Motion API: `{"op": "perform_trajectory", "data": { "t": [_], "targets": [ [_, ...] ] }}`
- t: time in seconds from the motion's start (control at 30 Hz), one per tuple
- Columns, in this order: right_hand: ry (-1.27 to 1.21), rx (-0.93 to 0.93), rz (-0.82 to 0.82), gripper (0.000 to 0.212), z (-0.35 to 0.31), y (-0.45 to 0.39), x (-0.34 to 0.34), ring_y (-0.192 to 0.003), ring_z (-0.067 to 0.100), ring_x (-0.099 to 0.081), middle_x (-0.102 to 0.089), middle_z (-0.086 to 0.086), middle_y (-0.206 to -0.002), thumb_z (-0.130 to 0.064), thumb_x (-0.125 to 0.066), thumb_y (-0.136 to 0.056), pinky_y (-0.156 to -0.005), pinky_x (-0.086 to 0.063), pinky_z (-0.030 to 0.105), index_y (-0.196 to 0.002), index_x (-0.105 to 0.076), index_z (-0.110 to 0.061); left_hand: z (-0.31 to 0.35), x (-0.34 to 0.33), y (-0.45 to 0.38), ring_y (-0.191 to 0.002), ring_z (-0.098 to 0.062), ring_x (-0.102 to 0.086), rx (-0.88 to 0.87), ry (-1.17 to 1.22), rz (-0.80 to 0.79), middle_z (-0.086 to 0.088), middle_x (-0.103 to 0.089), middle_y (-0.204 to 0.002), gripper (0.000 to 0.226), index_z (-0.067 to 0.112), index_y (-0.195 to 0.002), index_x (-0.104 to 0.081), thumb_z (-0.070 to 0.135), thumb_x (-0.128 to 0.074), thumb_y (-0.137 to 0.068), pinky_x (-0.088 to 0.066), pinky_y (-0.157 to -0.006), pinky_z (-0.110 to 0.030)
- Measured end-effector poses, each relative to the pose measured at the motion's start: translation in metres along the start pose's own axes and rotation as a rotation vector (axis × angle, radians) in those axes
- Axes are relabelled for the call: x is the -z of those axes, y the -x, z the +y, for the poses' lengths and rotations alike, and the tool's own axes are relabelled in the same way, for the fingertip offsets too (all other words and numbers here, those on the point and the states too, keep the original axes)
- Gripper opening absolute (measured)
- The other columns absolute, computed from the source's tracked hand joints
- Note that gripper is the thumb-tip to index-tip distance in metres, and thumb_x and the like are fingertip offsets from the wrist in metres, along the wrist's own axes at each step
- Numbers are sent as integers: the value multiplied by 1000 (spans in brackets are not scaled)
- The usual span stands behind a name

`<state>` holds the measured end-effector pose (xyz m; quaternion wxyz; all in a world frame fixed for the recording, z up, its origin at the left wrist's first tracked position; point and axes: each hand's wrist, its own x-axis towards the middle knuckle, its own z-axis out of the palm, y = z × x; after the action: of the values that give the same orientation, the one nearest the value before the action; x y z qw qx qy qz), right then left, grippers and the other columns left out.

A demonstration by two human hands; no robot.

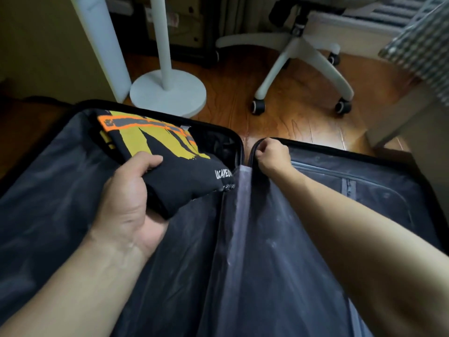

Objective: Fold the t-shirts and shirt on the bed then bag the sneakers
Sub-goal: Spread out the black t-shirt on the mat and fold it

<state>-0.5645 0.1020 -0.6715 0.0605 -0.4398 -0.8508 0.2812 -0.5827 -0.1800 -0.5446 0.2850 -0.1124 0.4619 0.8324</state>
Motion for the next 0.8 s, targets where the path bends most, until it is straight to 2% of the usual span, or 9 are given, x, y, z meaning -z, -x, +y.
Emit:
{"op": "perform_trajectory", "data": {
  "t": [0.07, 0.17, 0.23, 0.3, 0.47, 0.53, 0.63, 0.67, 0.8],
  "targets": [
    [74, 78, 20, 14, 1, 1, 6, -98, 39, -63, -70, 19, -103, -18, -59, -88, -74, -39, 29, -98, -68, -13, 1, -9, 6, -67, -23, -74, -14, 33, -59, -6, -74, -75, 46, 13, -57, -73, 8, -49, -96, -59, -56, -31],
    [105, 29, 73, 17, 11, -4, 27, -99, 39, -62, -68, 19, -104, -18, -61, -84, -76, -46, 33, -99, -66, -11, -3, -17, 11, -86, -25, -77, -5, 58, -142, -7, -78, -95, 30, 13, -92, -75, 9, -46, -97, -62, -65, -36],
    [192, -57, 90, 21, 39, -6, 52, -103, 40, -63, -66, 21, -110, -16, -61, -84, -84, -52, 38, -104, -66, -9, -11, -23, 14, -95, -27, -75, 17, 36, -144, -8, -77, -104, 27, 13, -105, -72, 9, -46, -96, -63, -76, -41],
    [273, -177, 121, 23, 85, -1, 86, -106, 42, -63, -65, 23, -114, -11, -62, -84, -88, -53, 39, -107, -66, -6, -22, -30, 19, -96, -27, -75, 47, 11, -156, -9, -77, -106, 26, 13, -103, -72, 10, -47, -96, -62, -82, -43],
    [388, -411, 288, 24, 219, 36, 179, -108, 48, -63, -66, 32, -111, -5, -62, -87, -89, -52, 47, -109, -68, 6, -49, -47, 38, -78, -26, -76, 122, -18, -218, -11, -77, -89, 46, 12, -63, -77, 10, -47, -97, -63, -66, -36],
    [367, -445, 298, 25, 248, 47, 191, -108, 49, -63, -65, 34, -110, -8, -64, -88, -91, -52, 48, -106, -68, 8, -60, -52, 45, -80, -26, -76, 134, -49, -221, -12, -77, -92, 42, 11, -69, -78, 11, -47, -97, -62, -62, -34],
    [359, -475, 283, 31, 268, 59, 185, -112, 48, -62, -64, 33, -117, -13, -65, -88, -91, -52, 45, -113, -67, 7, -76, -58, 52, -89, -28, -75, 155, -77, -202, -14, -75, -107, 25, 9, -106, -71, 12, -48, -97, -62, -66, -34],
    [350, -497, 278, 35, 273, 63, 184, -114, 47, -61, -63, 32, -120, -13, -66, -87, -93, -52, 44, -116, -66, 6, -81, -61, 56, -91, -28, -75, 164, -80, -199, -14, -74, -109, 24, 9, -111, -67, 12, -48, -97, -62, -68, -34],
    [338, -548, 192, 44, 279, 85, 188, -114, 44, -62, -64, 28, -123, -28, -71, -86, -90, -53, 42, -118, -65, 2, -98, -73, 69, -89, -28, -75, 165, -112, -243, -11, -76, -98, 22, 9, -100, -68, 12, -47, -98, -62, -71, -35]
  ]
}}
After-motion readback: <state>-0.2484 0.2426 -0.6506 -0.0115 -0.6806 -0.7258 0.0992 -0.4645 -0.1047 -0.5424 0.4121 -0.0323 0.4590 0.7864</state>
